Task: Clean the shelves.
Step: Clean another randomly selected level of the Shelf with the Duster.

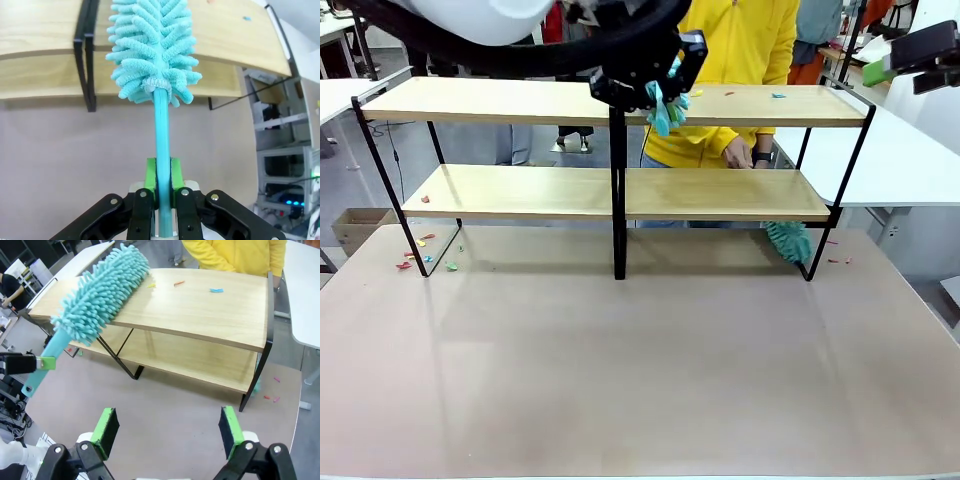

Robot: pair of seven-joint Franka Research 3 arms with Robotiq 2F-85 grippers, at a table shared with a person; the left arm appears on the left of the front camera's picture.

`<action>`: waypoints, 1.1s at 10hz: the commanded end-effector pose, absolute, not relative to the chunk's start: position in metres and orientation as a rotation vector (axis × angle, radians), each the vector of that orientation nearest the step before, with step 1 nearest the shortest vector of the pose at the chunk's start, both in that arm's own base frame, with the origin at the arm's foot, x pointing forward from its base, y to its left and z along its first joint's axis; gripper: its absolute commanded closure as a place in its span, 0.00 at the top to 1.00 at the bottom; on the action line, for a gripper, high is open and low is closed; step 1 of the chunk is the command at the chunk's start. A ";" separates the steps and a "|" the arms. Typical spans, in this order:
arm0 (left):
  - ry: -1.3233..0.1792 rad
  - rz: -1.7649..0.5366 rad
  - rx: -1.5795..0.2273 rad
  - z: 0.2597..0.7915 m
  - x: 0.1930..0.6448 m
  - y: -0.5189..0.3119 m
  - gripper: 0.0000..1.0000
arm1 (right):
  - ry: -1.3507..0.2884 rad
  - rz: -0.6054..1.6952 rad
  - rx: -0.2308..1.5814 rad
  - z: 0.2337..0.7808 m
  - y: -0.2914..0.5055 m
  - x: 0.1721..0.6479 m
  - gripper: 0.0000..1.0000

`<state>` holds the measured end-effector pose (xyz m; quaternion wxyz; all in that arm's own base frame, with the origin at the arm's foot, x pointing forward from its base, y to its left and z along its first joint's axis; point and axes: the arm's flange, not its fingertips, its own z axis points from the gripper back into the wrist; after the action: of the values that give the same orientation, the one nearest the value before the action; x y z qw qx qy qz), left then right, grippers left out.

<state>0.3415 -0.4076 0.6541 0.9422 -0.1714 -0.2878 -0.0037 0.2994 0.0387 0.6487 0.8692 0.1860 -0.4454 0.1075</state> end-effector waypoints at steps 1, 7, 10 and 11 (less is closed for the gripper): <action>-0.563 -0.018 -0.316 0.657 0.350 -0.436 0.13 | -0.930 0.227 0.396 0.649 0.038 0.300 1.00; -0.413 -0.176 -0.408 0.666 0.366 -0.518 0.13 | -0.930 0.227 0.396 0.649 0.038 0.300 1.00; -0.312 -0.251 -0.466 0.679 0.362 -0.562 0.13 | -0.930 0.227 0.396 0.649 0.038 0.300 1.00; -0.243 -0.318 -0.514 0.680 0.357 -0.571 0.13 | -0.930 0.227 0.396 0.649 0.038 0.300 1.00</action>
<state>0.3512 -0.5601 0.6657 0.9503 -0.2392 -0.1522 -0.1290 0.2994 0.0387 0.6486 0.8692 0.1859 -0.4453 0.1075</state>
